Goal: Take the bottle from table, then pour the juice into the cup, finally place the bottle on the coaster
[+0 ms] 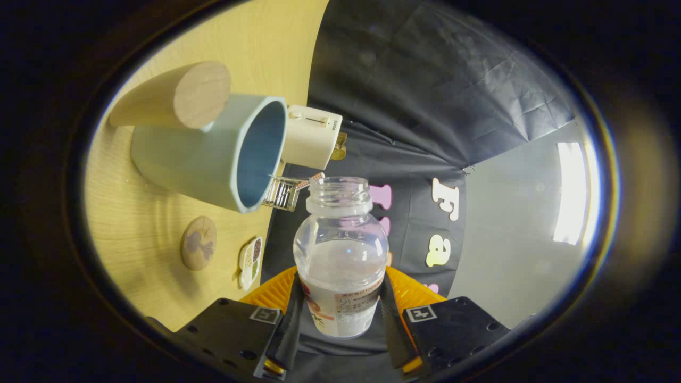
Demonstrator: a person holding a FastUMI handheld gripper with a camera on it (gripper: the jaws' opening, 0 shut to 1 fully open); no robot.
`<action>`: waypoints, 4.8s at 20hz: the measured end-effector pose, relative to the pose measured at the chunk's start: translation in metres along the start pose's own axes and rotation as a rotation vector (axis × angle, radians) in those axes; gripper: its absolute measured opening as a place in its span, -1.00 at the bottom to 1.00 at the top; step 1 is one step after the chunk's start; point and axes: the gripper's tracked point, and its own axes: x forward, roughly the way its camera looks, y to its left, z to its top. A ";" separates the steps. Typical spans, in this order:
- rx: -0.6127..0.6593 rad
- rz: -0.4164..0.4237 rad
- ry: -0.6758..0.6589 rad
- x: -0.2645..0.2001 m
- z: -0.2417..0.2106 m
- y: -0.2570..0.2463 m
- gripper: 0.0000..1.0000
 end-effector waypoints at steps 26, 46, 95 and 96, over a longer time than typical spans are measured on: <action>-0.181 -0.108 -0.066 0.001 0.012 -0.017 0.40; -0.268 -0.145 -0.128 0.004 0.021 -0.030 0.40; 0.411 0.148 -0.063 0.001 0.006 -0.006 0.42; 0.456 0.157 -0.054 0.002 0.003 -0.006 0.42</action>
